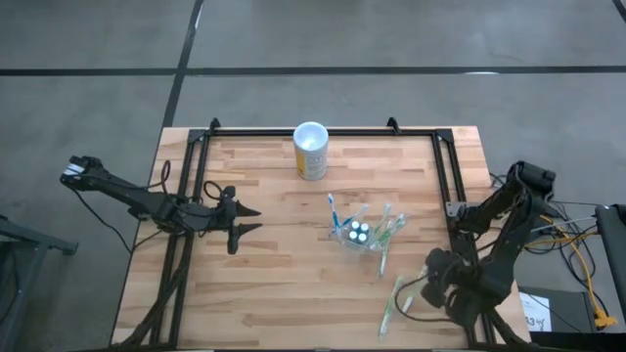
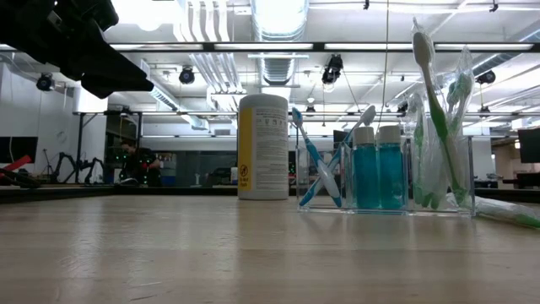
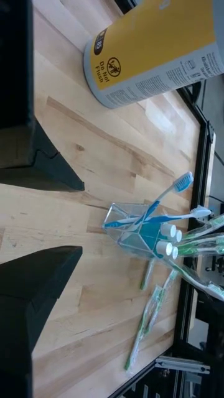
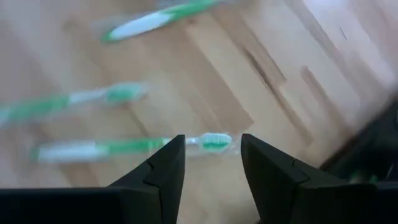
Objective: Pick & Place toothbrushing station
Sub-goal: Put the green toothbrush into the right section of the transparent organizer
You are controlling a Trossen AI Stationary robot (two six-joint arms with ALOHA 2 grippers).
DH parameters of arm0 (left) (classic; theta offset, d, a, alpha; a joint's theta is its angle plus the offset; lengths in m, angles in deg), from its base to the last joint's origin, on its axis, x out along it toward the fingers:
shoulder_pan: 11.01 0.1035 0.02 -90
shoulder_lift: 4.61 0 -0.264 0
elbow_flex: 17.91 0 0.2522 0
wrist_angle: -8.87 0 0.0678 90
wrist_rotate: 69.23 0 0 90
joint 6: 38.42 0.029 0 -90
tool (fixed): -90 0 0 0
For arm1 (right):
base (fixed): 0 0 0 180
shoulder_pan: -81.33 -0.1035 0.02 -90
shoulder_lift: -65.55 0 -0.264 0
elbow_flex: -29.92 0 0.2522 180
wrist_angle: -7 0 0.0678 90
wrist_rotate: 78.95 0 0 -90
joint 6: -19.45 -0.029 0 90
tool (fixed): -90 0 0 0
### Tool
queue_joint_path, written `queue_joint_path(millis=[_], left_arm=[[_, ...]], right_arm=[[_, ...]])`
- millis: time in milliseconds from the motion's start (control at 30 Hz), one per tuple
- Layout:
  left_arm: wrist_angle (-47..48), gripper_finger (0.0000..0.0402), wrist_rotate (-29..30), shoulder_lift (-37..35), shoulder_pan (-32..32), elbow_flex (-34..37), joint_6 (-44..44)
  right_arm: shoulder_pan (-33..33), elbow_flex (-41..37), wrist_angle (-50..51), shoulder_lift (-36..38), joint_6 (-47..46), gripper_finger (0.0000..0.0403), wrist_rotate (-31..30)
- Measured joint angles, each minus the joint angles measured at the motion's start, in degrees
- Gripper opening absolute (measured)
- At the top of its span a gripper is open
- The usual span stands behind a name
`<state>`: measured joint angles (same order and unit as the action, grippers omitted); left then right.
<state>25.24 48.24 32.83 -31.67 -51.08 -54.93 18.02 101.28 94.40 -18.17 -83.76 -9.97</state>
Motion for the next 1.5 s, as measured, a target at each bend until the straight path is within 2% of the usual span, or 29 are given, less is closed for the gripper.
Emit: queue_joint_path(millis=[200, 333, 700, 867, 1233, 1500], left_arm=[[0.0, 0.0157, 0.0, 0.0, 0.0, 0.0, 0.0], [0.0, 0.0157, 0.0, 0.0, 0.0, 0.0, 0.0], [0.0, 0.0157, 0.0, 0.0, 0.0, 0.0, 0.0], [0.0, 0.0157, 0.0, 0.0, 0.0, 0.0, 0.0], [0.0, 0.0157, 0.0, 0.0, 0.0, 0.0, 0.0], [0.0, 0.0157, 0.0, 0.0, 0.0, 0.0, 0.0]], right_arm=[[-0.3, -0.5, -0.6, 4.3, 28.0, 0.0157, 0.3], [-0.3, -1.2, -0.9, 4.7, 44.0, 0.0152, 0.1], [-0.1, -7.4, -11.5, 1.2, 63.5, 0.0145, 0.1], [-0.1, -9.4, -13.7, -0.2, 67.4, 0.0145, 2.0], [0.0, -11.5, -17.8, -3.0, 67.3, 0.0139, 3.1], [2.5, -13.0, -18.7, -7.6, 67.2, 0.0137, 3.2]])
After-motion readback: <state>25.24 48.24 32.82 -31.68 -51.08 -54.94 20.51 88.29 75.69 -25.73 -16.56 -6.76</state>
